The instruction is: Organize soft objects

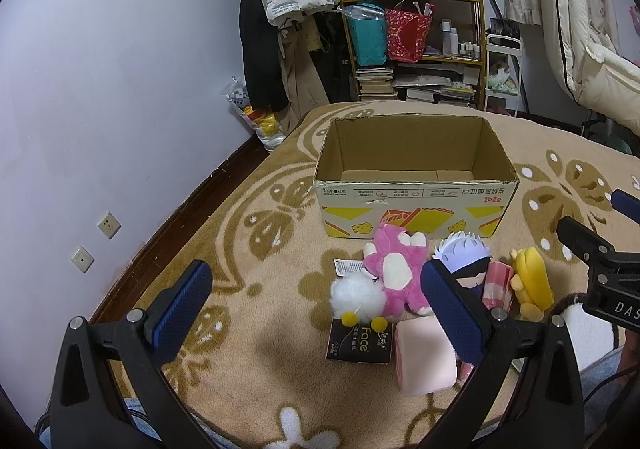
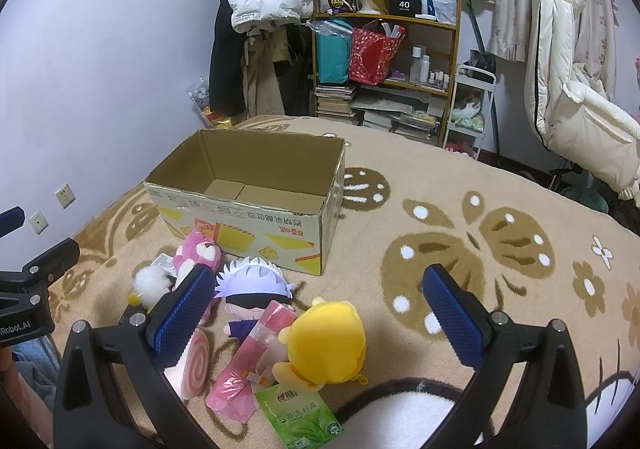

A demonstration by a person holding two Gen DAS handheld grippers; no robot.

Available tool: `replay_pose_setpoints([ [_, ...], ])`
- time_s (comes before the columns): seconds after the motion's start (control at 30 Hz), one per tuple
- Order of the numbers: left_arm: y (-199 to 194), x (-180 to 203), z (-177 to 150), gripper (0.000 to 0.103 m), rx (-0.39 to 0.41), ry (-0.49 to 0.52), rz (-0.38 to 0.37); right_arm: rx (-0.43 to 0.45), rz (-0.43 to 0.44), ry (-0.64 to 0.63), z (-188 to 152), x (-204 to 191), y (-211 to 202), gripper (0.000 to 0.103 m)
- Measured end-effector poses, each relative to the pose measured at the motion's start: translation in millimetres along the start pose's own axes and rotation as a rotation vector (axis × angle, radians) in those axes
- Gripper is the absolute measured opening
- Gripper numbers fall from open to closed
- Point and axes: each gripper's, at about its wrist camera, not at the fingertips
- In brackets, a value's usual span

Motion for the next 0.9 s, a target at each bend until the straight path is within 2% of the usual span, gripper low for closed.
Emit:
replay_pose_setpoints([
  [0.9, 0.3, -1.9, -2.7, 0.103, -0.003, 0.005, 0.000, 0.001, -0.002, -0.003, 0.8, 0.5, -0.4, 0.103],
])
Point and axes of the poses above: each gripper's, at about its wrist camera, not at the fingertips, and y roughly the way its jaws point, x to its right, z to its top, and after that the axes turned 2 degrees about -z, right-handed
